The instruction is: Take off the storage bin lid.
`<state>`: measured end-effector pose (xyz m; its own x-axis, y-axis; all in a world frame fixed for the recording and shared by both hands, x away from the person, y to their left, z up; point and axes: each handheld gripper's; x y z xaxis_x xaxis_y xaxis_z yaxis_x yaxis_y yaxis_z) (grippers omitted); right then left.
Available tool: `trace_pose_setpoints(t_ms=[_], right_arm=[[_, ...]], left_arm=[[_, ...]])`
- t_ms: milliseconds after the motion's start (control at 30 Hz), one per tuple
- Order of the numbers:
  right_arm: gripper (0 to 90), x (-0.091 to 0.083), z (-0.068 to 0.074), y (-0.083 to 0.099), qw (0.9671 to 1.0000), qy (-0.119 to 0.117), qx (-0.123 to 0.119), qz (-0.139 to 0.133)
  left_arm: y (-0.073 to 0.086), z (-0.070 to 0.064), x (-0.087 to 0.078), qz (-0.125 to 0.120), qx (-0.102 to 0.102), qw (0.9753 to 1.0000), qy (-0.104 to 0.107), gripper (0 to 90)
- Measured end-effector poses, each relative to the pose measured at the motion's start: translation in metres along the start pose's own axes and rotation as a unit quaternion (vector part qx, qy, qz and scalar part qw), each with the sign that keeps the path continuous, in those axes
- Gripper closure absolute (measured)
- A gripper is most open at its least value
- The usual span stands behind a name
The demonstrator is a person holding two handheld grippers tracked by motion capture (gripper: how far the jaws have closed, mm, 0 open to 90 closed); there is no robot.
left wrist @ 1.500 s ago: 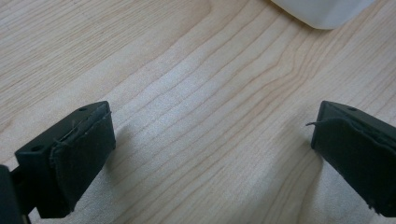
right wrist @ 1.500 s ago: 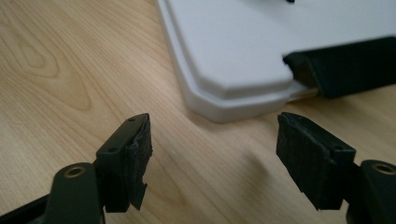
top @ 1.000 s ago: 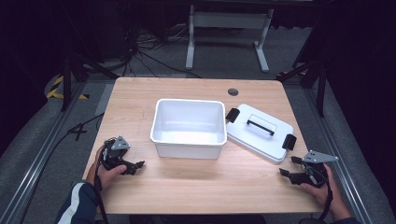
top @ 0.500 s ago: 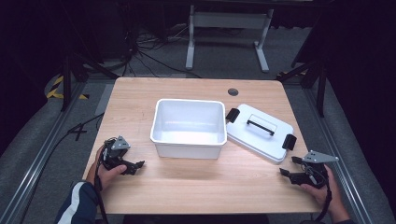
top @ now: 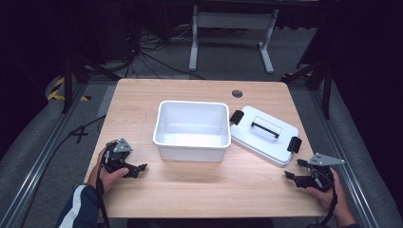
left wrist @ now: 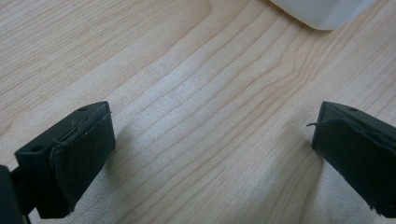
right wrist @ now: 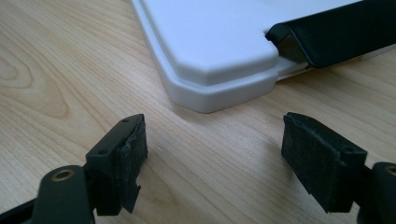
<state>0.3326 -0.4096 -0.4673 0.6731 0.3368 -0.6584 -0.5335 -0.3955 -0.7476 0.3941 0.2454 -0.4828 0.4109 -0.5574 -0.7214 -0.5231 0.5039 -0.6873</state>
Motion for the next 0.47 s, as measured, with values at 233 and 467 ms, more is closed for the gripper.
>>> trace_pose_setpoints(t_ms=[233, 467], right_arm=[[22.6, 0.0000, 0.0001, 0.0000, 1.0000, 0.000, 0.001, -0.001], [20.2, 0.0002, -0.0005, -0.0002, 1.0000, 0.005, 0.003, 0.004]], left_arm=[[0.0000, 0.0000, 0.0000, 0.000, 0.000, 1.0000, 0.000, 0.0], [-0.0001, 0.0003, 0.0001, 0.000, 0.001, 1.0000, 0.001, 0.0]])
Point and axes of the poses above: each handheld gripper's, and its own axes: x roughly forward along the jaws, y roughly out of its underside, z roughly to its left, and after that the axes turned 5 degrees about y, right-handed
